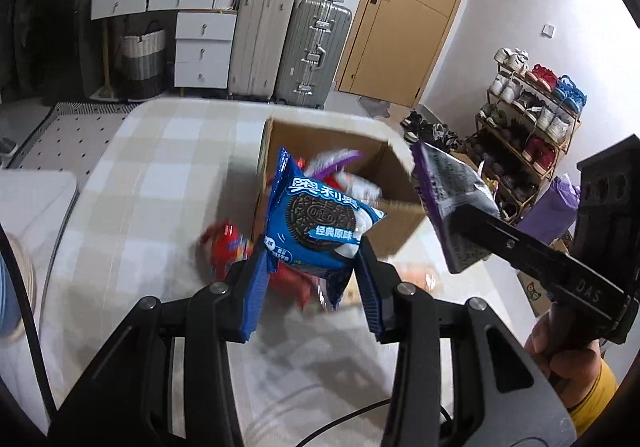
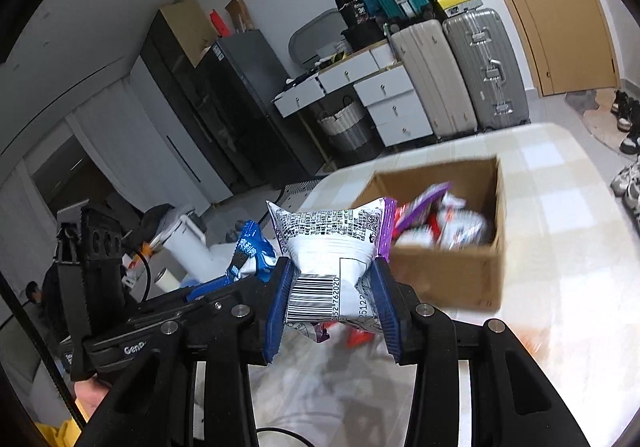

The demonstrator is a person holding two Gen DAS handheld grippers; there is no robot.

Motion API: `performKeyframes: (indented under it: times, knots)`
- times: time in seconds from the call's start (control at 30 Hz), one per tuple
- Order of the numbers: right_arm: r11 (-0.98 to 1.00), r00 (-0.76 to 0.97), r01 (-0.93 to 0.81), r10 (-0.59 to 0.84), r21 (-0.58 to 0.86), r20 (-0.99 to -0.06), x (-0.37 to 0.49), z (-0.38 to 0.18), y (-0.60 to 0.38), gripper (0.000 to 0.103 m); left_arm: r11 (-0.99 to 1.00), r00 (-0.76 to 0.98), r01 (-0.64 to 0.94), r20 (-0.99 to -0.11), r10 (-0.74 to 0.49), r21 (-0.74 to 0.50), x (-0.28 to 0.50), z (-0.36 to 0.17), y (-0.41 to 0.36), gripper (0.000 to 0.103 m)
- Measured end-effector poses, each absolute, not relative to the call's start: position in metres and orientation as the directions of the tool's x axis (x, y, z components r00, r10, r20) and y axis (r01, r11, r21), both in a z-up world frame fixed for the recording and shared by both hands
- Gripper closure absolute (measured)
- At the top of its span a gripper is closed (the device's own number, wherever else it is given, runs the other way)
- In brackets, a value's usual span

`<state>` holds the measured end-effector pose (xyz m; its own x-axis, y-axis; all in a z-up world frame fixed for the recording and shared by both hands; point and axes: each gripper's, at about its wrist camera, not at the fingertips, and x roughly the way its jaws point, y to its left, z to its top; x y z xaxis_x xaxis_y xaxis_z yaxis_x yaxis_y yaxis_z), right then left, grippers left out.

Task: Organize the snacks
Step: 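Lift both packets and carry them over the box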

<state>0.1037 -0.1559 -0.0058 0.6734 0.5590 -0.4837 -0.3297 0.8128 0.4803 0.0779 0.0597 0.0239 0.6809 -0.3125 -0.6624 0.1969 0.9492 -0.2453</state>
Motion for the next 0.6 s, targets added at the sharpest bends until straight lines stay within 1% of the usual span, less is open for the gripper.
performKeyframes:
  times: [0.1,0.17,0.33,0.47,0.6]
  knots:
    - [0.827,0.693,-0.312,0.535,0.468,-0.483,0.124,0.007,-0.165,0.063,0.936,0.664,0.228,-0.660,-0.351,-0.269,0.109,0.035,0.054,0.065]
    - [0.828,0.695,-0.292,0.527,0.478,-0.489,0.141,0.009,-0.171,0.063,0.923,0.620,0.270,-0.684,-0.384,-0.274,0.137,0.036,0.048,0.065]
    - [0.832,0.688,-0.240,0.510,0.501,-0.517,0.184,0.003,-0.182,0.063,0.917,0.576,0.266,-0.714,-0.399,-0.298,0.202,0.031,0.042,0.065]
    - [0.837,0.664,-0.200,0.498,0.509,-0.557,0.215,-0.012,-0.191,0.063,0.917,0.521,0.257,-0.756,-0.396,-0.304,0.247,0.016,0.034,0.065]
    - [0.842,0.636,-0.176,0.492,0.510,-0.594,0.236,-0.031,-0.197,0.063,0.923,0.465,0.263,-0.802,-0.376,-0.280,0.279,-0.009,0.019,0.065]
